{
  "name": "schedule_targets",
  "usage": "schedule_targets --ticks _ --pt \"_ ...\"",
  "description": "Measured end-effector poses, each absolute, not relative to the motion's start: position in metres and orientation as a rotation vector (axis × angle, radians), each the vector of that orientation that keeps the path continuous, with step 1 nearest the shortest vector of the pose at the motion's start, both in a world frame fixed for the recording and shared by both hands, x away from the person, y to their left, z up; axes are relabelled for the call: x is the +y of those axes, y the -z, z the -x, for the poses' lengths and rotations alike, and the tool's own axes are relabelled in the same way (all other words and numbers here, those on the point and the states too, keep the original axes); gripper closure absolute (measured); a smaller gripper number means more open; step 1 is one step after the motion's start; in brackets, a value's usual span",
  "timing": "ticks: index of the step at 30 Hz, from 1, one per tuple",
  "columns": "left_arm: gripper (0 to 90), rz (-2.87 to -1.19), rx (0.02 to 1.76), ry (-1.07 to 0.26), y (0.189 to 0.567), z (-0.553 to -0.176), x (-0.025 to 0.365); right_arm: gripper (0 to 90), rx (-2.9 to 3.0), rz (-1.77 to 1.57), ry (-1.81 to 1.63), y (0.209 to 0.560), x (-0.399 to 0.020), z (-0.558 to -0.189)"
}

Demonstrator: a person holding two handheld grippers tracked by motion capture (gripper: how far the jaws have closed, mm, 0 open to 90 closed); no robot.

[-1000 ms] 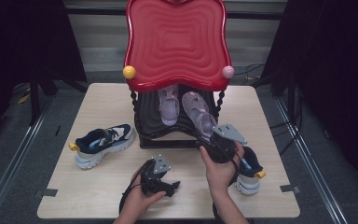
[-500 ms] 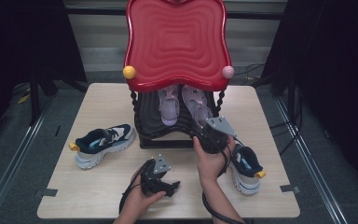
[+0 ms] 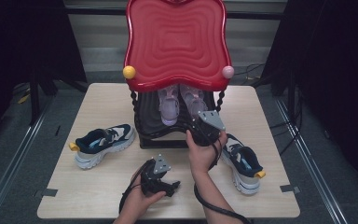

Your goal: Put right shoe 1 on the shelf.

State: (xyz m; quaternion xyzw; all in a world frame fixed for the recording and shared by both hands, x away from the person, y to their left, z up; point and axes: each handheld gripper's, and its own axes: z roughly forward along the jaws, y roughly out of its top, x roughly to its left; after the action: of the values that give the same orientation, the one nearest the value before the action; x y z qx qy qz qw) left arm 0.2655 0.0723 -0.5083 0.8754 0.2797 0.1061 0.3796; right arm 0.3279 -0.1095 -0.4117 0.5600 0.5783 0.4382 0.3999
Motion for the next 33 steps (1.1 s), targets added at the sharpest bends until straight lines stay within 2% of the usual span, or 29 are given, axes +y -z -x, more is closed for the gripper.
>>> schedule_targets --ticks 33 --pt "13.6 -2.234 0.714 -0.271 0.508 -0.265 0.072 37.3 1.415 -1.484 -1.064 0.426 -0.101 -0.355"
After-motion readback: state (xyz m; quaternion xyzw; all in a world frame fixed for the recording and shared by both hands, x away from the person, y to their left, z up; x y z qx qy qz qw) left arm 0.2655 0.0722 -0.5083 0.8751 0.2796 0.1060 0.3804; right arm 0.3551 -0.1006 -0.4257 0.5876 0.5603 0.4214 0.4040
